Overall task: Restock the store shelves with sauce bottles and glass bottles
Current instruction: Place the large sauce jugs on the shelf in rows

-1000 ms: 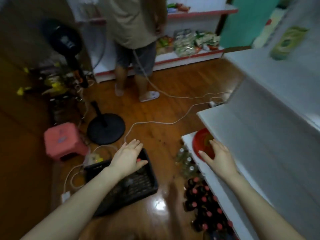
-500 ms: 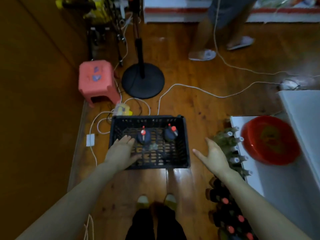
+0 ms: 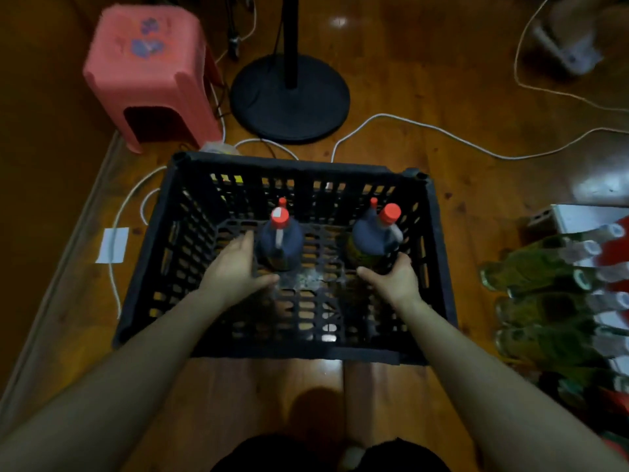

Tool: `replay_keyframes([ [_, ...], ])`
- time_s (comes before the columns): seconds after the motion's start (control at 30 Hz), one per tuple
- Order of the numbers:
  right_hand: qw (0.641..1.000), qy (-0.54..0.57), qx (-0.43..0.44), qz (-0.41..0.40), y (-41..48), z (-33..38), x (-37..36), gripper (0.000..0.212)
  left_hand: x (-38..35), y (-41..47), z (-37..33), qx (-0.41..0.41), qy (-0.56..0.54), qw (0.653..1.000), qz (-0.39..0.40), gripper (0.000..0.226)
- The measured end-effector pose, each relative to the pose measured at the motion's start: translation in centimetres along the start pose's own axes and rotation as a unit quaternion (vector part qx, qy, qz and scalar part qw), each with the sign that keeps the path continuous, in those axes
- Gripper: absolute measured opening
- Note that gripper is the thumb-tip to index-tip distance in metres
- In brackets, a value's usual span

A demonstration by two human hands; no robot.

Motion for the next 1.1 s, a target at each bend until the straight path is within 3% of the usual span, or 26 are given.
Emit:
replay_keyframes([
  [0.37, 0.985, 0.153, 0.069, -0.047, 6.6, -0.5, -1.1, 0.085, -4.5, 7.4, 2.1, -0.079, -0.137, 0.986, -0.057, 0.115],
  [0.57, 0.981, 0.141, 0.132, -0.005, 6.7, 1.0, -2.2, 0.101, -4.5, 8.2, 1.9, -0.104, -0.169, 0.977, -0.077, 0.111],
  [0.67, 0.984, 0.114, 0.133, -0.021, 7.0, 1.1, -2.7, 0.107, -4.5, 8.5, 1.3, -0.106, -0.19, 0.972, -0.089, 0.111],
  [0.9, 0.979, 0.094, 0.156, -0.095, 6.6, 2.5, -1.7, 0.088, -4.2, 9.2, 0.9, -0.098, -0.191, 0.971, -0.104, 0.104],
  [1.1, 0.982, 0.068, 0.159, -0.076, 4.0, 3.4, -1.2, 0.081, -2.6, 7.5, 0.0, -0.078, -0.2, 0.968, -0.128, 0.093],
])
Point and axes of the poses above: each hand's wrist, its own y-axis towards the middle knuckle, its own x-axis out of the back of the hand, z = x × y, the point moved 10 cm from there along y, towards the middle knuckle, and after that the axes turned 8 degrees about -x, right-handed, at the moved point
